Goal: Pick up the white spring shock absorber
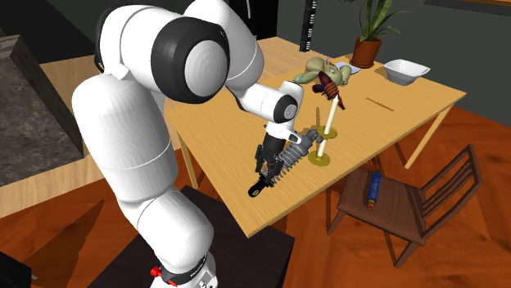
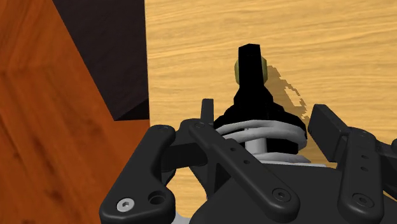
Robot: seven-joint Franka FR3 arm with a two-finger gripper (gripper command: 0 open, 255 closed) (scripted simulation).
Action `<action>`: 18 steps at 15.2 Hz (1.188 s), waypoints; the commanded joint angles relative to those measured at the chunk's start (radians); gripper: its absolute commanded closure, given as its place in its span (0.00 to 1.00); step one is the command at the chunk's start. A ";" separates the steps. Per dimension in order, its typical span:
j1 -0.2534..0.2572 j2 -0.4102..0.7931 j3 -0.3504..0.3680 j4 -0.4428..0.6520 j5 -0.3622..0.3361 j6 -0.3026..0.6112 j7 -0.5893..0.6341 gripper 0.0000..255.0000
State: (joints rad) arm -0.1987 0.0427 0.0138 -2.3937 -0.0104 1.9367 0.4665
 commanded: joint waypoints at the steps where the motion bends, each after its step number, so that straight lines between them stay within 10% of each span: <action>1: 0.000 0.002 0.000 -0.001 0.000 0.002 0.000 1.00; 18: 0.000 -0.133 0.000 0.073 0.002 -0.207 -0.003 1.00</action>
